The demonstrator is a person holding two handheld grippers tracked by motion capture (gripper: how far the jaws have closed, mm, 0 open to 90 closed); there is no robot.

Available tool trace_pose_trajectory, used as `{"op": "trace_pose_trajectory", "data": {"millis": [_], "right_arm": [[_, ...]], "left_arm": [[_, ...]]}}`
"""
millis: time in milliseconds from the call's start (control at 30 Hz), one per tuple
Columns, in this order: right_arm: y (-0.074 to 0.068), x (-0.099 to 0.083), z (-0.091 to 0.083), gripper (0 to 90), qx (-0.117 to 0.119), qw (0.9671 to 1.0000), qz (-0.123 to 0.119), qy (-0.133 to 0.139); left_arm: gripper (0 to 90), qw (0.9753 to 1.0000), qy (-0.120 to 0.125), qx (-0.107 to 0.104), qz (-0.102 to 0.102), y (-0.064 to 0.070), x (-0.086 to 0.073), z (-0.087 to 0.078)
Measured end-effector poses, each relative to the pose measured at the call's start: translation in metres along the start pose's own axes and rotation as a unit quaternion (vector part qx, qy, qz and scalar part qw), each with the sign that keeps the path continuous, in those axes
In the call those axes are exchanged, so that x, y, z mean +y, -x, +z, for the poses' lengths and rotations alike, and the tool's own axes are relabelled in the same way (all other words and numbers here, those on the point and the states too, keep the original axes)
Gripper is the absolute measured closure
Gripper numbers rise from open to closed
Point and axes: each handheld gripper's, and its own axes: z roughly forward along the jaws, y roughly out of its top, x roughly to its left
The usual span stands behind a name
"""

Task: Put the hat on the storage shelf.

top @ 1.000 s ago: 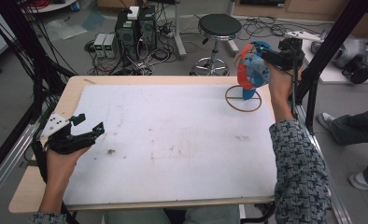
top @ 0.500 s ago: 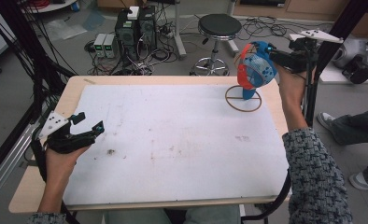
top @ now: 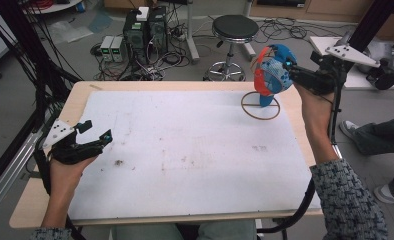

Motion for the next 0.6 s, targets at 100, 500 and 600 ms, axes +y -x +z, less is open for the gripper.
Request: {"op": "trace_pose_trajectory", "data": {"millis": [100,500,600], "right_arm": [[-0.006,-0.007,-0.009,13.5,0.005,0.9999,-0.006,0.009],[-0.037,-0.06,-0.05,11.8,0.049,0.9982,-0.008,0.034],[-0.043,-0.074,-0.056,11.8,0.054,0.998,-0.006,0.034]], "left_arm": [[20.7,1.0,0.0,0.0,-0.001,0.0,0.0,0.001],[20.7,1.0,-0.002,0.001,0.004,0.003,-0.003,0.003],[20.7,1.0,-0.003,0.003,0.001,0.004,-0.005,0.004]]}}
